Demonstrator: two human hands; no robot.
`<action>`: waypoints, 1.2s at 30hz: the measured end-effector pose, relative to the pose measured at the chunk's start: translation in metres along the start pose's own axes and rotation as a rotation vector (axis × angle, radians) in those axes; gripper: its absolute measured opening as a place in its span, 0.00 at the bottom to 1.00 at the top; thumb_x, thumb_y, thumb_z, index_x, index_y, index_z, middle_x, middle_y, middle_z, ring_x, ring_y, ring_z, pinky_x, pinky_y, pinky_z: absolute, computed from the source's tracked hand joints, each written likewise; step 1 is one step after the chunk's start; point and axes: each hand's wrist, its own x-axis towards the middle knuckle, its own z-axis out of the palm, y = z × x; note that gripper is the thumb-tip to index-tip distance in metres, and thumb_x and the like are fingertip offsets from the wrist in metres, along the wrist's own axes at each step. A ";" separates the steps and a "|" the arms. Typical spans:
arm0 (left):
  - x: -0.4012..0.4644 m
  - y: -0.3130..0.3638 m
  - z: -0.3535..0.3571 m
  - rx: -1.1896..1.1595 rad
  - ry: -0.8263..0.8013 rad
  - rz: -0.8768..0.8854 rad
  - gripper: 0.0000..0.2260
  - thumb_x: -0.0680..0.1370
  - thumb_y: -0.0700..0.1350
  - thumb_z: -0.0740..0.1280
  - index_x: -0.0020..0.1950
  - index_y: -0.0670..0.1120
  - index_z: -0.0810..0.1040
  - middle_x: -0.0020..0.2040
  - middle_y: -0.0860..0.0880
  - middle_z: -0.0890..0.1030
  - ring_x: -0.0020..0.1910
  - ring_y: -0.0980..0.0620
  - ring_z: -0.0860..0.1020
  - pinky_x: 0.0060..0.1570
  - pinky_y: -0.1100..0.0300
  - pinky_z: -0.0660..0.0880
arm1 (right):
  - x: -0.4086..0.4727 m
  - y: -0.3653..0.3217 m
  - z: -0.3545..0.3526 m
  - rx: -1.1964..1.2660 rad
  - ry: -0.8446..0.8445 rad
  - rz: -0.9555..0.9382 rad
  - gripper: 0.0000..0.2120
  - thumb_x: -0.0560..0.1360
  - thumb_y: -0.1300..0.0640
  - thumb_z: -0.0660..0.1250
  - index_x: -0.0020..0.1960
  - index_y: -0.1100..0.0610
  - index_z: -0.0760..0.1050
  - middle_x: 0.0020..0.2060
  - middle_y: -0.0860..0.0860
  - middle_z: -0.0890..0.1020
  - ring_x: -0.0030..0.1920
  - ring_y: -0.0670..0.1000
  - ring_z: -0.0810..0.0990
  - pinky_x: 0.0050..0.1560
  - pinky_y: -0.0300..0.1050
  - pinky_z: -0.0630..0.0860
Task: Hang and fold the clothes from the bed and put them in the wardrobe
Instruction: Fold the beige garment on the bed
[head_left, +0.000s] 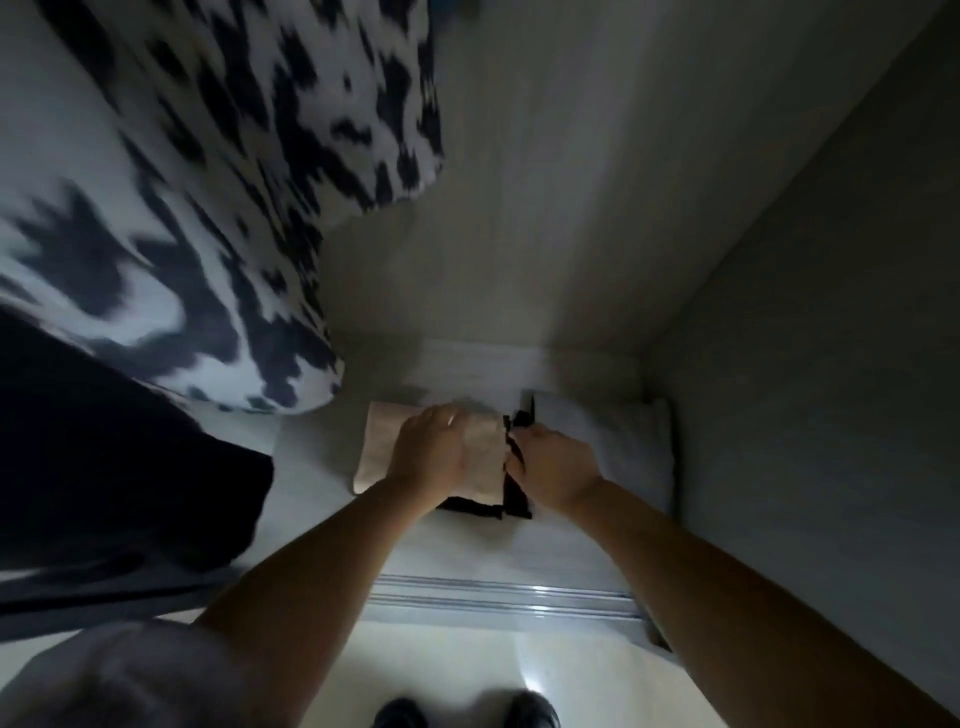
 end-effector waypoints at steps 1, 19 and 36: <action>-0.005 0.013 -0.022 -0.038 0.019 -0.004 0.22 0.77 0.44 0.60 0.72 0.48 0.67 0.69 0.47 0.71 0.67 0.48 0.69 0.63 0.57 0.66 | -0.011 -0.002 -0.023 -0.006 0.023 0.005 0.21 0.82 0.47 0.52 0.69 0.56 0.67 0.62 0.57 0.76 0.56 0.57 0.78 0.49 0.48 0.75; -0.078 0.109 -0.341 -0.268 0.231 -0.202 0.09 0.79 0.40 0.55 0.52 0.38 0.72 0.49 0.38 0.76 0.51 0.40 0.75 0.45 0.51 0.71 | -0.147 -0.033 -0.321 0.008 0.232 0.067 0.20 0.81 0.47 0.53 0.69 0.54 0.65 0.58 0.59 0.78 0.55 0.60 0.80 0.49 0.50 0.76; -0.145 0.154 -0.448 -0.191 0.289 0.180 0.09 0.80 0.45 0.57 0.56 0.46 0.75 0.54 0.43 0.79 0.48 0.45 0.78 0.45 0.54 0.72 | -0.284 -0.066 -0.395 -0.028 0.435 0.329 0.18 0.81 0.47 0.54 0.65 0.53 0.71 0.58 0.56 0.79 0.57 0.59 0.79 0.52 0.49 0.75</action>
